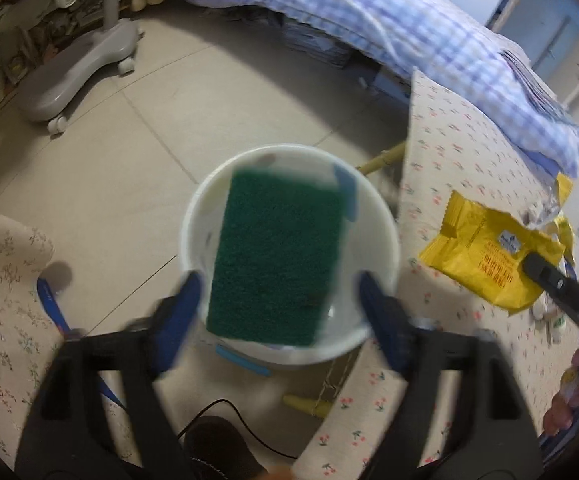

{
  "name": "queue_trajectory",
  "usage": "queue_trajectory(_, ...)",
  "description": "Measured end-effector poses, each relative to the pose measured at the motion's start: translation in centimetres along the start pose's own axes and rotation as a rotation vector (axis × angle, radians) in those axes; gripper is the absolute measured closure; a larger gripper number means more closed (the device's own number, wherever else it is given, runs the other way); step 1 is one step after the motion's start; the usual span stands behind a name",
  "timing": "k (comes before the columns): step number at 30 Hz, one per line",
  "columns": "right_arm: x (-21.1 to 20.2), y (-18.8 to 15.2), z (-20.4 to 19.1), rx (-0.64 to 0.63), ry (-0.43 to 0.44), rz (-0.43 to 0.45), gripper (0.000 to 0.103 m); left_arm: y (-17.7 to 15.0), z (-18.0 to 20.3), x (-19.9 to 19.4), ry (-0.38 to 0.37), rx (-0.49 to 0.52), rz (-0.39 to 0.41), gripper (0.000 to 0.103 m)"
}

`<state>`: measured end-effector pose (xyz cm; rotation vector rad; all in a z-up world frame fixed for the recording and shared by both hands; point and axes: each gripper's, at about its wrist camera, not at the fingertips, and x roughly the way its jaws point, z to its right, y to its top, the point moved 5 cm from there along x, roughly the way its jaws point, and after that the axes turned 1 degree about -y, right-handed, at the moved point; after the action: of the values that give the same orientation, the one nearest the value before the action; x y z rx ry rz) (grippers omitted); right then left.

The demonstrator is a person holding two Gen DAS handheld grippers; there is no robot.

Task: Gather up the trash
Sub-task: 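Drop the sponge and the yellow wrapper into the wastebasket with both tools, then return to the table and grasp the milk carton with the left tool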

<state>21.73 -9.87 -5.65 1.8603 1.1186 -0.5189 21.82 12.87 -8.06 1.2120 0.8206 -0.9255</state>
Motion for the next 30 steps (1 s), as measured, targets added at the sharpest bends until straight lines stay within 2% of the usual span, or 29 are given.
queue_trajectory(4,1.8,-0.1,-0.9,0.001,0.009,-0.020,0.095,-0.1,-1.6,-0.8,0.067,-0.038,0.020,0.011)
queue_trajectory(10,4.0,-0.4,-2.3,-0.019,0.016,-0.046,0.094,-0.3,-4.1,-1.1,0.189,-0.040,0.018,0.010)
queue_trajectory(19,6.6,-0.8,-3.4,-0.002,0.055,-0.077,0.090,-0.6,-5.8,-1.5,0.193,-0.081,0.006,0.010)
queue_trajectory(23,6.3,-0.8,-3.4,0.014,0.086,-0.084,0.081,-0.9,-5.9,-1.6,0.191,-0.092,-0.001,0.010)
queue_trajectory(25,5.9,-0.7,-3.4,0.018,0.084,-0.078,0.059,-1.0,-5.6,-1.6,0.180,-0.093,-0.003,0.010)
queue_trajectory(27,5.0,-0.5,-3.2,0.018,0.072,-0.056,0.046,-1.0,-5.2,-1.7,0.173,-0.090,-0.002,0.010)
queue_trajectory(30,3.4,-0.3,-2.6,0.014,0.057,-0.037,0.046,-1.0,-4.1,-1.6,0.164,-0.070,-0.001,0.010)
